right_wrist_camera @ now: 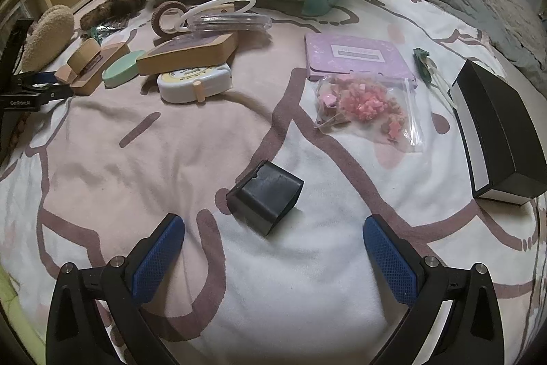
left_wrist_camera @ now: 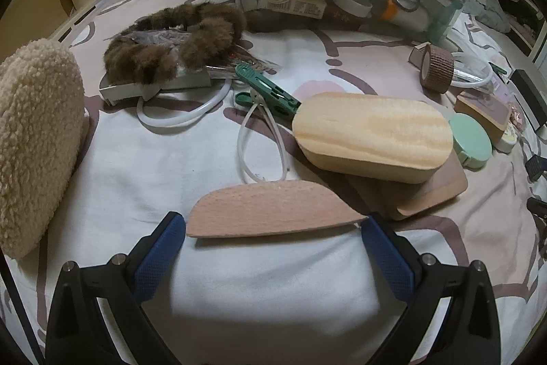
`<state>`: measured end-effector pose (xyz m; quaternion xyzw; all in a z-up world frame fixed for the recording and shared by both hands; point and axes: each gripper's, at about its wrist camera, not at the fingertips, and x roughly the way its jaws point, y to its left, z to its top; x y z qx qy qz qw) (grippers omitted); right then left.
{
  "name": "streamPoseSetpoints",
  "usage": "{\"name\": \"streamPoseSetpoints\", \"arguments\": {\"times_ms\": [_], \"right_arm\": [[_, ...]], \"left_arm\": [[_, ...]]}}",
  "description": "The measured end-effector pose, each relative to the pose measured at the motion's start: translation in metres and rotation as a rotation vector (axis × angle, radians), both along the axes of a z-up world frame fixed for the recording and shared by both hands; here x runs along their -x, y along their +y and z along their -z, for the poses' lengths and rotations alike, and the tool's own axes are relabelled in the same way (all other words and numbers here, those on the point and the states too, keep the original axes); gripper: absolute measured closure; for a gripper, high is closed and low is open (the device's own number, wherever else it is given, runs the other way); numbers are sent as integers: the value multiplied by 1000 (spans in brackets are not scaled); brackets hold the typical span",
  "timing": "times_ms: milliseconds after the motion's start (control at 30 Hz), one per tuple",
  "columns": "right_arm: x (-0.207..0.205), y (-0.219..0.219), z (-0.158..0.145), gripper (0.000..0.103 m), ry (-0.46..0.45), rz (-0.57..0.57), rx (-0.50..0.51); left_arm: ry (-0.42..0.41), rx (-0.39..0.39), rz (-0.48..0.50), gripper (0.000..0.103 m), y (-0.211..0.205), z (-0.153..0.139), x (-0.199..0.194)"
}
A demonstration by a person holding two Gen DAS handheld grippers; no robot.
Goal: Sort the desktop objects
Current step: 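Lower the open right gripper around the black square case and close it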
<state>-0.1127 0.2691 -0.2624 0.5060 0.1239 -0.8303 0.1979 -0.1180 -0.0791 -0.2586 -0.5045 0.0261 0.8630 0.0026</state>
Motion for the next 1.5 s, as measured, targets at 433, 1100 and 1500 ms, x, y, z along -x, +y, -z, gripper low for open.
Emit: {"name": "streamPoseSetpoints", "arguments": {"times_ms": [433, 1100, 1500], "right_arm": [[17, 2, -18, 25, -106, 150, 89], [4, -20, -19, 58, -67, 78, 61], [3, -23, -23, 64, -91, 67, 36]], "left_arm": [[14, 14, 3, 0, 1, 0, -1], [-18, 18, -14, 0, 0, -2, 1], [-24, -14, -28, 6, 0, -6, -2]]}}
